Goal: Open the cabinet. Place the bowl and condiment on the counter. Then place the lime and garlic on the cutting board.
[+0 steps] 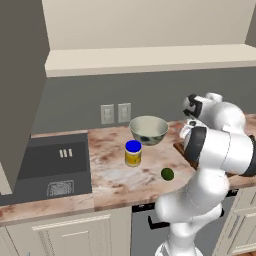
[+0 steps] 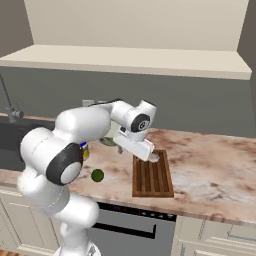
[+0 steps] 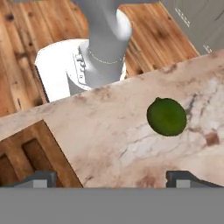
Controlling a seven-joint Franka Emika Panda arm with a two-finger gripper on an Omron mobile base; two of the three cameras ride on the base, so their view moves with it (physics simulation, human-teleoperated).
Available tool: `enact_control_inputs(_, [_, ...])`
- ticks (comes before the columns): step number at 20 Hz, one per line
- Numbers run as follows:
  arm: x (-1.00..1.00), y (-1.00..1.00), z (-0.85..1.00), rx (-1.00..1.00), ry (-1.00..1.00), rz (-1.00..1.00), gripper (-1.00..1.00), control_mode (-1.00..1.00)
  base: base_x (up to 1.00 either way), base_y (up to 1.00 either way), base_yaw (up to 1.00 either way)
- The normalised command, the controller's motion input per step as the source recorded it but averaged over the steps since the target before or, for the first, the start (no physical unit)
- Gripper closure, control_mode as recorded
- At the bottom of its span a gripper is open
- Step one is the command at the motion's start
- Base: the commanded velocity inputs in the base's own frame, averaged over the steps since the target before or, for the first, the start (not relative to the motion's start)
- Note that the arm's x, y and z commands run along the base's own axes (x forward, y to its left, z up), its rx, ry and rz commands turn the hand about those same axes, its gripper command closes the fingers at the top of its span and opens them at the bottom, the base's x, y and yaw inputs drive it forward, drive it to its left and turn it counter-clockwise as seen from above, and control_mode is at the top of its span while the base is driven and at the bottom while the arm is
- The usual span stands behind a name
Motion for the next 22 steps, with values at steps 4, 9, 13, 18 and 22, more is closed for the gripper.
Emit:
enact_control_inputs(4, [-0.97,1.0,0.11,-0.01,0.0,0.0,-1.0,-1.0,0.0,0.0,0.0])
enact_control_inputs(9, [-0.37,0.99,0.0,-0.03,0.0,0.0,-1.0,-1.0,0.0,0.0,0.0])
enact_control_inputs(13, [0.09,0.58,-0.1,-0.05,0.02,0.0,-1.0,-1.0,0.0,0.0,0.0])
enact_control_inputs(18, [0.38,0.05,-0.06,-0.02,0.0,0.0,-1.0,-1.0,0.0,0.0,0.0])
enact_control_inputs(22, [0.45,0.0,-0.02,0.0,0.0,0.0,-1.0,-1.0,0.0,0.0,0.0])
